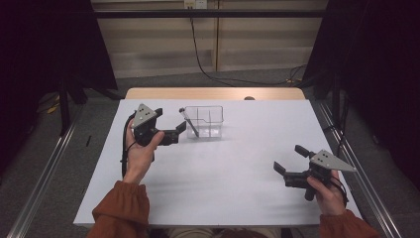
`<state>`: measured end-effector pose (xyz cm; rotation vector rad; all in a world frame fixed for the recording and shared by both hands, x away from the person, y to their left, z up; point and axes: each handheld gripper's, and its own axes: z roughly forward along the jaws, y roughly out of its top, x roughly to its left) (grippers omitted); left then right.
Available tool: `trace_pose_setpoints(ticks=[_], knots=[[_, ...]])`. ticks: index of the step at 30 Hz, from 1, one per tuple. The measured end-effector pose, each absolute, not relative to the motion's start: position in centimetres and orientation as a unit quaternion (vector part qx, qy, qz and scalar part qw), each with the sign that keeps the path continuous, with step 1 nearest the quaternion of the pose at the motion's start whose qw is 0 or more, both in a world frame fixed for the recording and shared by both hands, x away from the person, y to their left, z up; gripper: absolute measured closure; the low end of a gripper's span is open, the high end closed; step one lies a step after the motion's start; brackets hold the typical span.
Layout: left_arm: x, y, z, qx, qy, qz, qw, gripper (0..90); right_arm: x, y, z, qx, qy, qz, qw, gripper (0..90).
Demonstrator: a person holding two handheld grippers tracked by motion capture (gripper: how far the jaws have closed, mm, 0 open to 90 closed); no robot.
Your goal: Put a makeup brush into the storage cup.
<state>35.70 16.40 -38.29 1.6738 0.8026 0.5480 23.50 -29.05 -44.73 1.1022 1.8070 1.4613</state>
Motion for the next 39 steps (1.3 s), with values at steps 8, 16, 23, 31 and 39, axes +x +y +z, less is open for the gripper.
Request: trace_pose_setpoints(ticks=[8,16,23,31,39], knots=[[34.4,18.2,-38.9,0.699,0.358,0.229,0.575,3.6,23.5,-29.0,-44.8,0.413,0.673,0.545,0.283,0.7],[32.6,20.9,-38.8,0.691,0.368,0.238,0.575,3.6,23.6,-29.0,-44.8,0.411,0.675,0.543,0.284,0.7],[30.7,22.2,-39.7,0.688,0.367,0.251,0.574,3.6,23.5,-29.0,-44.7,0.413,0.674,0.543,0.284,0.7],[29.2,22.6,-40.2,0.685,0.368,0.246,0.579,3.9,23.5,-29.0,-44.7,0.411,0.674,0.543,0.285,0.7],[27.8,23.0,-41.1,0.678,0.378,0.253,0.577,3.4,23.4,-29.0,-44.7,0.41,0.675,0.543,0.285,0.7]])
